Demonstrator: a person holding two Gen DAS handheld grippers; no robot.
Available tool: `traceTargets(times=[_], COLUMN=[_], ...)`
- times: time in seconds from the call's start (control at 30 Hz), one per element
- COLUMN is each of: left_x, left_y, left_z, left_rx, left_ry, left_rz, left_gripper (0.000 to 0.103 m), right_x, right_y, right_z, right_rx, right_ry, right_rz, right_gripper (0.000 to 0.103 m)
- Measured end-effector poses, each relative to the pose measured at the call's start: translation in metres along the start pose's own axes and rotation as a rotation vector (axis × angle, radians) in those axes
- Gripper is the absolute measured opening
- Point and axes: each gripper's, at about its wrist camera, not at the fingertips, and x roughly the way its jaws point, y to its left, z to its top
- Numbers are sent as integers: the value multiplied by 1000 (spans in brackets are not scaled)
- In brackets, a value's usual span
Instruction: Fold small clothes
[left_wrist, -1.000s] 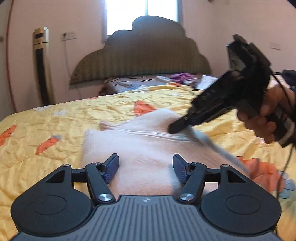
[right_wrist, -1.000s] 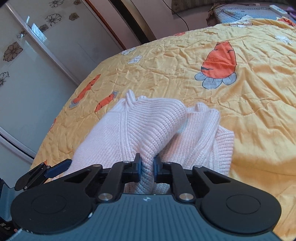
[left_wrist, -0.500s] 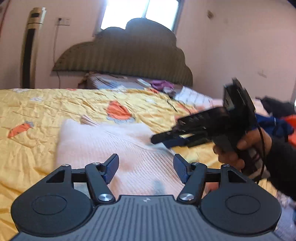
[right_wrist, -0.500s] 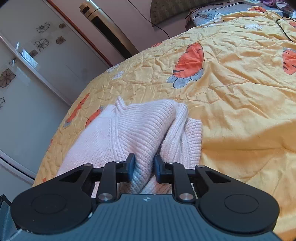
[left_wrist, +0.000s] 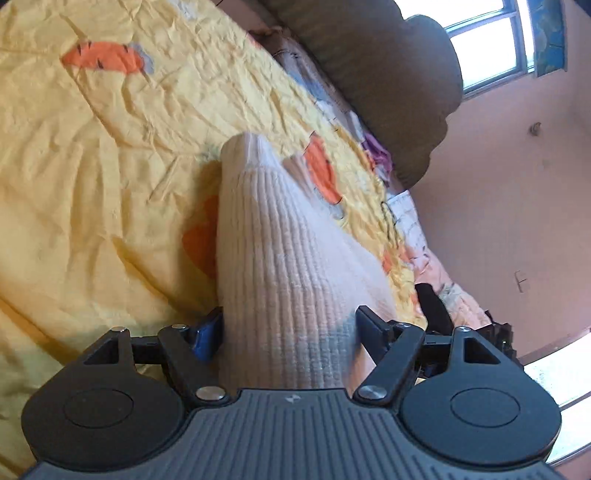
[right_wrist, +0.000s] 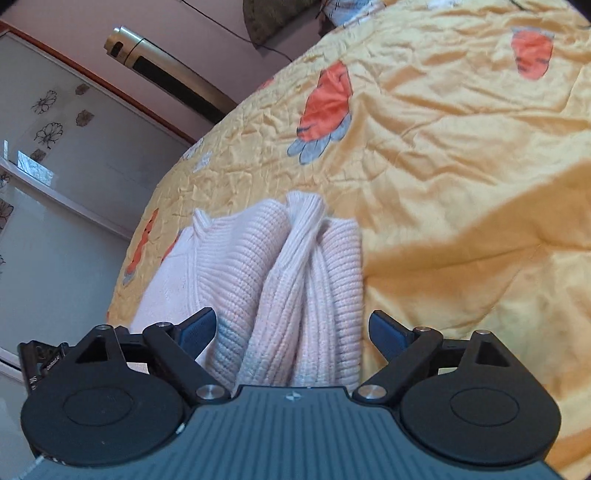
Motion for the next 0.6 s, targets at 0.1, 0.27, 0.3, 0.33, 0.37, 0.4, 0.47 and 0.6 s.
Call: traceTargets(times=[0.1,0.27,0.3,0.33,0.37,0.4,0.47,0.6], left_x=[12,4,-2,-10,-19,-28,-49,-60], left_y=[-13,-41,-45,-48,-51,-54,-51,-25], left_z=[-2,-1,1,5,9,14,31,68], left_rx=[52,168,176,195,218,240,262,250], left_ry=[-8,-19,-26,-37,-56,-84,-145,-173], left_rz=[69,159,159,158,167,185,223,318], left_gripper=[70,51,51,51,51,51,51,52], right_x=[14,11,11,10,8,9,16,58], right_y=[6,32,35,41,46,52,68,93], right_z=[-8,-17,-18,-17,-15,-14,-7,12], right_rx=[-28,-143,-141,-139,-140,-140,-138,-122], right_ry=[-3,-38,-41,-46,-55,-63,-72,-56], right_rz=[9,-12,-10,4,24,45,106,179], right_gripper=[83,54,53,53,53,52,52,50])
